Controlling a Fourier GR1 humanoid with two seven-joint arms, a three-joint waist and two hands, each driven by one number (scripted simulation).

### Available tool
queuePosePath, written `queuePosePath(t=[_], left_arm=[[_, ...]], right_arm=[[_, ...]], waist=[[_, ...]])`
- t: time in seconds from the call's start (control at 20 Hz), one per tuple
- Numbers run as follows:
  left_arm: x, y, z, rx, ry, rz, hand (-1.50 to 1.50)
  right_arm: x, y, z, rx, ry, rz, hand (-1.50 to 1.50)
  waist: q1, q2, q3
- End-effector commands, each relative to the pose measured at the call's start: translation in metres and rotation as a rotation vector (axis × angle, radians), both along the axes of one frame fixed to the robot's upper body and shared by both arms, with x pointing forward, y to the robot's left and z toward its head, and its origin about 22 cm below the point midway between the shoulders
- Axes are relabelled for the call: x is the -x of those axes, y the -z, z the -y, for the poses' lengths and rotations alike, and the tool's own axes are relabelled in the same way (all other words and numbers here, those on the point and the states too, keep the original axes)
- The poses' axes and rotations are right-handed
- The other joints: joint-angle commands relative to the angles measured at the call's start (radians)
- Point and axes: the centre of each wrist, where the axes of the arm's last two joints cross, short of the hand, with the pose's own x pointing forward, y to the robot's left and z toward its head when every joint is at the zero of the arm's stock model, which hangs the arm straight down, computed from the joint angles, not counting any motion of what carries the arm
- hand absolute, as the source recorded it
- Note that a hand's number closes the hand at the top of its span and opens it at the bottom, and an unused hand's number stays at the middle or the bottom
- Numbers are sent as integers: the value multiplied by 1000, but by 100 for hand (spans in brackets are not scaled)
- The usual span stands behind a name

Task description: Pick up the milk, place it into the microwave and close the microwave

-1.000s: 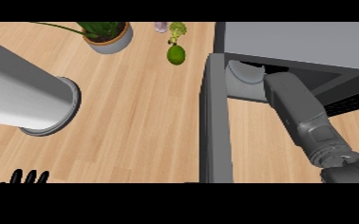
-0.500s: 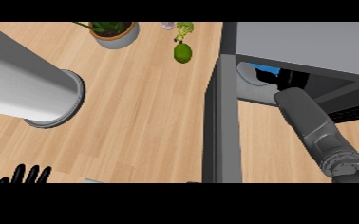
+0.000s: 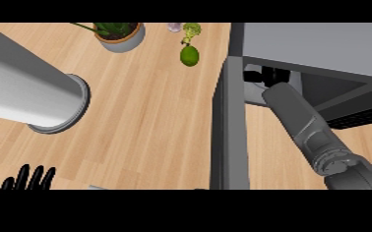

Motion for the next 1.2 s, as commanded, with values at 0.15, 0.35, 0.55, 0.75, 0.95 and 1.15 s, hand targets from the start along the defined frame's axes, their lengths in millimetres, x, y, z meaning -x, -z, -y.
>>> queuePosePath(t=[0.15, 0.35, 0.55, 0.75, 0.95, 1.15], left_arm=[[-4, 2, -2, -12, 11, 8, -150], [0, 3, 0, -2, 1, 7, -150], [3, 9, 2, 2, 13, -9, -150], [6, 3, -5, -7, 1, 3, -150], [13, -1, -5, -6, -4, -1, -150], [18, 0, -4, -18, -32, 0, -150]], right_arm=[[-7, -12, -20, -77, -145, -65, -150], [1, 1, -40, -220, -176, -40, -150], [0, -2, -38, -341, -223, -20, -150], [11, 15, -38, -458, -278, -44, -150], [25, 36, -22, -565, -319, -50, -150], [45, 61, -22, -645, -370, -58, -150]], waist=[[-12, -4, 0], [-31, -11, 3], [-56, -18, 3], [-79, -31, 1], [-92, -35, 1], [-112, -46, -1]])
